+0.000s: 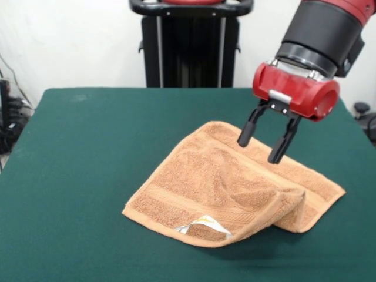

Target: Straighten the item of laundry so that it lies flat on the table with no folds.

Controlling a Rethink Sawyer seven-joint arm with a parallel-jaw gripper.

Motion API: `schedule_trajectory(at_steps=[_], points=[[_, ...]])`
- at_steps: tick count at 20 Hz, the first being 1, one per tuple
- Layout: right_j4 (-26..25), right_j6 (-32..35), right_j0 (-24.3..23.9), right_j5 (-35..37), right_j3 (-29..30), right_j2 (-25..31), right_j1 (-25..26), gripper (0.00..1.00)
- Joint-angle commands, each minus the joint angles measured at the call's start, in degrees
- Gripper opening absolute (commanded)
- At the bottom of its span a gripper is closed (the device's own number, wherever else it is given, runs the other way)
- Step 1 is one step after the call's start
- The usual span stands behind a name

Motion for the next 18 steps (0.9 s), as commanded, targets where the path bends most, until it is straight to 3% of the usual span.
schedule_trajectory(at_steps=[1, 9, 13, 18], points=[[-5.20, -0.71, -1.15, 17.08, 7.05, 12.86, 0.07, 1.00], [-14.03, -11.55, -6.79, 29.37, 5.86, 19.87, -2.37, 1.00], [-16.98, -14.92, -11.24, 29.63, 7.70, 25.62, -4.89, 1.00], [-21.14, -14.12, -14.08, 26.47, 9.49, 29.55, -6.02, 1.00]])
